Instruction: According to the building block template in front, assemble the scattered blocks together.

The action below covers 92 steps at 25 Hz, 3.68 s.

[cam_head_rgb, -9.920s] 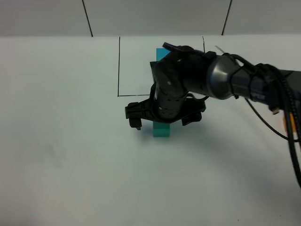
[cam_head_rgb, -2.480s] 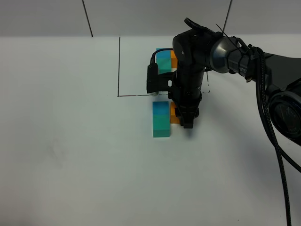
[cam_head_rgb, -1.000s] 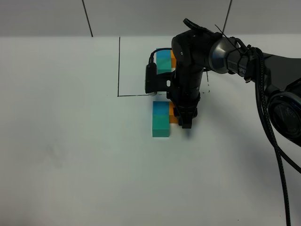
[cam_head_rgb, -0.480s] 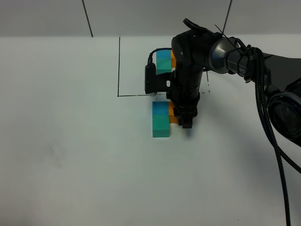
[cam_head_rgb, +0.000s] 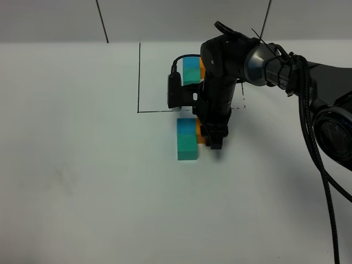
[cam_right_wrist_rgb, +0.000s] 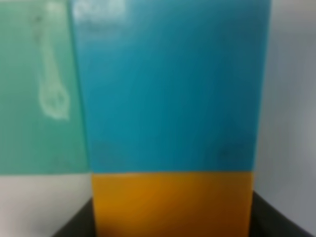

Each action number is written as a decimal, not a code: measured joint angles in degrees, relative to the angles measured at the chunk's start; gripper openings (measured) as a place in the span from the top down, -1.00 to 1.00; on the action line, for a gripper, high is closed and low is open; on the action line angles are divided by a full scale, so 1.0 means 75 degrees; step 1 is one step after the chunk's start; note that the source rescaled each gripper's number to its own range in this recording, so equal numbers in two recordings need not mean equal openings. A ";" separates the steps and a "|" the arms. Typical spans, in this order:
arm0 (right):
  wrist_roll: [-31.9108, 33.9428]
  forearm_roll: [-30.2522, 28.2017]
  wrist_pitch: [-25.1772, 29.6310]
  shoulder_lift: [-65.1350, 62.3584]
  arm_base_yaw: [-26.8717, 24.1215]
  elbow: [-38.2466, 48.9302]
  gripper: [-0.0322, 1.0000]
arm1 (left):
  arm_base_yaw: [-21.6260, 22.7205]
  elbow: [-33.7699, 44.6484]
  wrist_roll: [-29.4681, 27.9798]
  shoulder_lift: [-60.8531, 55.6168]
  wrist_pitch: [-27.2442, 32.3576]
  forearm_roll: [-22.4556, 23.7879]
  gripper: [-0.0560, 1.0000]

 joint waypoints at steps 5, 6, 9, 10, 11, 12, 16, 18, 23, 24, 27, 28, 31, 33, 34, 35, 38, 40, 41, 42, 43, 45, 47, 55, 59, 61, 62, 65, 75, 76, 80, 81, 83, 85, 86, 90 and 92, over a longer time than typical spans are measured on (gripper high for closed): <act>0.0008 0.0006 0.0019 -0.0239 -0.0086 0.0008 -0.14 | 0.0000 0.0000 0.0000 0.0000 0.0000 0.0000 -0.04; 0.0031 -0.0012 0.0052 -0.0359 -0.0131 0.0008 -0.25 | 0.0000 0.0000 0.0000 0.0000 0.0000 0.0000 -0.04; 0.0380 -0.0027 0.0252 -0.0680 -0.0286 0.0008 -0.41 | 0.0000 0.0000 0.0000 0.0000 0.0000 0.0000 -0.04; 0.0583 -0.0018 0.0309 -0.0840 -0.0369 0.0008 -0.43 | 0.0000 0.0000 0.0000 0.0000 0.0000 0.0000 -0.04; 0.0894 0.0063 0.0364 -0.1019 -0.0506 0.0016 -0.44 | 0.0000 0.0000 0.0000 0.0000 0.0000 0.0000 -0.04; 0.1278 0.0213 0.0390 -0.1172 -0.0692 0.0033 -0.44 | 0.0000 0.0000 0.0000 0.0000 0.0000 0.0000 -0.04; 0.3174 0.1150 0.0389 -0.1878 -0.1788 0.0251 -0.45 | 0.0000 0.0000 0.0000 0.0000 0.0000 0.0000 -0.04; 0.3756 0.1465 0.0389 -0.2238 -0.2404 0.0557 -0.45 | 0.0000 0.0000 0.0000 0.0000 0.0000 0.0000 -0.04; 0.4486 0.1770 0.0061 -0.3378 -0.3762 0.2054 -0.45 | 0.0000 0.0000 0.0000 0.0000 0.0000 0.0000 -0.04; 0.4542 0.1808 -0.0091 -0.3726 -0.3917 0.2390 -0.45 | 0.0000 0.0000 0.0000 0.0000 0.0000 0.0000 -0.04; 0.4804 0.2016 -0.0711 -0.4814 -0.4321 0.3550 -0.45 | 0.0000 0.0000 0.0000 0.0000 0.0000 0.0000 -0.04; 0.4866 0.2035 -0.0880 -0.5193 -0.4396 0.3929 -0.45 | 0.0000 0.0000 0.0000 0.0000 0.0000 0.0000 -0.04; 0.5046 0.2035 -0.1269 -0.6212 -0.4488 0.4904 -0.45 | 0.0000 0.0000 0.0000 0.0000 0.0000 0.0000 -0.04; 0.5251 0.2054 -0.1372 -0.6926 -0.4488 0.5522 -0.45 | 0.0000 0.0000 0.0000 0.0000 0.0000 0.0000 -0.04; 0.5365 0.2071 -0.1389 -0.7238 -0.4488 0.5816 -0.45 | 0.0000 0.0000 0.0000 0.0000 0.0000 0.0000 -0.04; 0.5466 0.2078 -0.1396 -0.7617 -0.4488 0.6055 -0.45 | 0.0000 0.0000 0.0000 0.0000 0.0000 0.0000 -0.04; 0.5702 0.2029 -0.1396 -0.8735 -0.4457 0.6827 -0.45 | 0.0000 0.0000 0.0000 0.0000 0.0000 0.0000 -0.04; 0.5759 0.1975 -0.1396 -0.9560 -0.4451 0.7348 -0.45 | 0.0000 0.0000 0.0000 0.0000 0.0000 0.0000 -0.04; 0.5789 0.1955 -0.1396 -0.9995 -0.4451 0.7602 -0.45 | 0.0000 0.0000 0.0000 0.0000 0.0000 0.0000 -0.04; 0.5825 0.1936 -0.1396 -1.0364 -0.4451 0.7805 -0.45 | 0.0000 0.0000 0.0000 0.0000 0.0000 0.0000 -0.04; 0.5881 0.1873 -0.1388 -1.0810 -0.4451 0.8037 -0.45 | 0.0000 0.0000 0.0000 0.0000 0.0000 0.0000 -0.04; 0.6021 0.1763 -0.1296 -1.1622 -0.4448 0.8425 -0.45 | 0.0000 0.0000 0.0000 0.0000 0.0000 0.0000 -0.04; 0.6119 0.1681 -0.1035 -1.2470 -0.4442 0.8785 -0.45 | 0.0000 0.0000 0.0000 0.0000 0.0000 0.0000 -0.04; 0.6801 0.1611 -0.0229 -1.4573 -0.4380 0.9688 -0.45 | 0.0000 0.0000 0.0000 0.0000 0.0000 0.0000 -0.04; 0.6836 0.1565 -0.0045 -1.5097 -0.3977 0.9986 -0.46 | 0.0000 0.0000 0.0000 0.0000 0.0000 0.0000 -0.04; 0.6842 0.1539 -0.0010 -1.5366 -0.3931 0.9986 -0.46 | 0.0000 0.0000 0.0000 0.0000 0.0000 0.0000 -0.04; 0.6842 0.1512 -0.0010 -1.5494 -0.3924 0.9986 -0.46 | 0.0000 0.0000 0.0000 0.0000 0.0000 0.0000 -0.04; 0.6863 0.1444 -0.0004 -1.5935 -0.3856 1.0006 -0.46 | 0.0000 0.0000 0.0000 0.0000 0.0000 0.0000 -0.04; 0.7285 0.1035 0.0100 -1.7911 -0.3529 1.0111 -0.46 | 0.0000 0.0000 0.0000 0.0000 0.0000 0.0000 -0.04; 0.7380 0.0964 0.0100 -1.7986 -0.3502 1.0111 -0.46 | 0.0000 0.0000 0.0000 0.0000 0.0000 0.0000 -0.04; 0.7819 0.0702 0.0102 -1.8010 -0.3416 1.0111 -0.46 | 0.0000 0.0000 0.0000 0.0000 0.0000 0.0000 -0.04; 0.7898 0.0647 0.0102 -1.8010 -0.3416 1.0111 -0.46 | 0.0000 0.0000 0.0000 0.0000 0.0000 0.0000 -0.04; 0.8050 0.0592 0.0102 -1.8010 -0.3413 1.0111 -0.46 | 0.0000 0.0000 0.0000 0.0000 0.0000 0.0000 -0.04; 0.8092 0.0592 0.0102 -1.8010 -0.3413 1.0111 -0.46 | 0.0000 0.0000 0.0000 0.0000 0.0000 0.0000 -0.04; 0.8094 0.0592 0.0102 -1.8010 -0.3413 1.0111 -0.46 | 0.0000 0.0000 0.0000 0.0000 0.0000 0.0000 -0.04; 0.8159 0.0569 0.0102 -1.8010 -0.3407 1.0111 -0.46 | 0.0000 0.0000 0.0000 0.0000 0.0000 0.0000 -0.04; 0.8178 0.0569 0.0102 -1.8010 -0.3407 1.0111 -0.46 | 0.0000 0.0000 0.0000 0.0000 0.0000 0.0000 -0.04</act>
